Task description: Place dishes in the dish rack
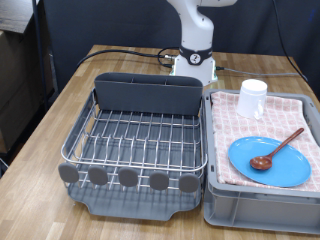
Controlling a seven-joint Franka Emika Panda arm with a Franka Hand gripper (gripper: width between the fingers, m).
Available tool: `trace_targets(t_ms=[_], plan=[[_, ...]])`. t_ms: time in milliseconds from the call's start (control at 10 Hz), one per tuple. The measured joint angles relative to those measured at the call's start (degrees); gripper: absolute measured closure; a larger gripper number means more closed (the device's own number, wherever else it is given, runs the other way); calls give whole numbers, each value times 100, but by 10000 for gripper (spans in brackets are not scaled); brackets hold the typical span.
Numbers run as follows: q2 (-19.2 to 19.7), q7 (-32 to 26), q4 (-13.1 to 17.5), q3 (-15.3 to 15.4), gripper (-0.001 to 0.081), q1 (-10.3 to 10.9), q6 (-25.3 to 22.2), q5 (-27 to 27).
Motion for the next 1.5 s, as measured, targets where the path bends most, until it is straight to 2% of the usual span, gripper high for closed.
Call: trace_targets(t_ms=[100,300,500,700,900,1200,1500], plan=[[28,-58,3,47,3,23,6,-46],[304,135,95,334,3,62,99,-12],[685,691,261,624,3,62,386,177],[1031,1485,392,899,3,54,855,333],[1483,1566,713,1047,3,67,938,335],[1478,1573,702,1047,3,66,959,338],[1513,2002,747,1143,3,66,1193,351]])
